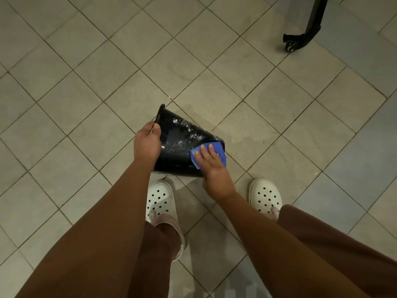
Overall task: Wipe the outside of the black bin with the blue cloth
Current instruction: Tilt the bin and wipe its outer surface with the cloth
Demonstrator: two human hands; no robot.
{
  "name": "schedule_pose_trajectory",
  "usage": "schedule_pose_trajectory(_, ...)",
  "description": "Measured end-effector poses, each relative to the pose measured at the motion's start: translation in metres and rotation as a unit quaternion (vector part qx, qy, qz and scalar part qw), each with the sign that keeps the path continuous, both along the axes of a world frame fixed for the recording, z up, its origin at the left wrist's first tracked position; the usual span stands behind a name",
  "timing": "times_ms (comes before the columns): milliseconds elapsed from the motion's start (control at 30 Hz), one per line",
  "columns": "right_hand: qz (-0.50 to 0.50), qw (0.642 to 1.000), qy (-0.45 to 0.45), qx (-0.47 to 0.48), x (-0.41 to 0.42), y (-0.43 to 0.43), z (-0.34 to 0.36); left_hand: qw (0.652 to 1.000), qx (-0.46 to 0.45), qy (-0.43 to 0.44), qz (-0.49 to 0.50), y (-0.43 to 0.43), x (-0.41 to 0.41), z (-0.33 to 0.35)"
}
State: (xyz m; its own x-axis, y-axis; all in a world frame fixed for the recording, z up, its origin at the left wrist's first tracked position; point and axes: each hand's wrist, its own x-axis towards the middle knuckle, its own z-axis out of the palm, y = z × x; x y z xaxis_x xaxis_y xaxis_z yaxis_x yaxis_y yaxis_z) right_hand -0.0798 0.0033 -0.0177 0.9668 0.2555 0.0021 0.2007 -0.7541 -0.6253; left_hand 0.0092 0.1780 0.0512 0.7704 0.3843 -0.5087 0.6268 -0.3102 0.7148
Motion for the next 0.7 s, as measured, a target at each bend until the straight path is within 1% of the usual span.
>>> schedule_pose_trajectory(100, -0.033, 0.999, 0.014, 0.015, 0.017, -0.003, -0.001, 0.999, -0.045, -0.024, 0.019, -0.007, 0.004, 0.006)
schedule_pose_trajectory(233, -0.116, 0.992, 0.039, 0.034, 0.018, 0.005, 0.003, 0.998, -0.052, -0.031, 0.018, -0.011, 0.009, 0.007)
schedule_pose_trajectory(300, -0.109, 0.993, 0.022, 0.024, 0.009, 0.008, 0.002, 0.999, -0.045, -0.024, 0.017, -0.009, 0.009, 0.003)
schedule_pose_trajectory(433, -0.031, 0.999, -0.01, 0.004, -0.001, 0.006, -0.001, 1.0, -0.025, -0.004, 0.011, -0.003, 0.005, -0.005)
schedule_pose_trajectory(500, -0.019, 1.0, -0.009, 0.001, 0.008, 0.003, 0.0, 0.999, -0.03, -0.007, 0.01, -0.005, 0.006, -0.004)
schedule_pose_trajectory(600, -0.04, 0.999, 0.007, 0.004, 0.024, 0.006, 0.002, 0.998, -0.049, -0.013, 0.042, -0.006, 0.007, -0.003)
schedule_pose_trajectory(700, -0.09, 0.996, 0.018, 0.002, 0.032, 0.01, 0.002, 0.997, -0.06, -0.012, 0.048, -0.007, 0.006, -0.002)
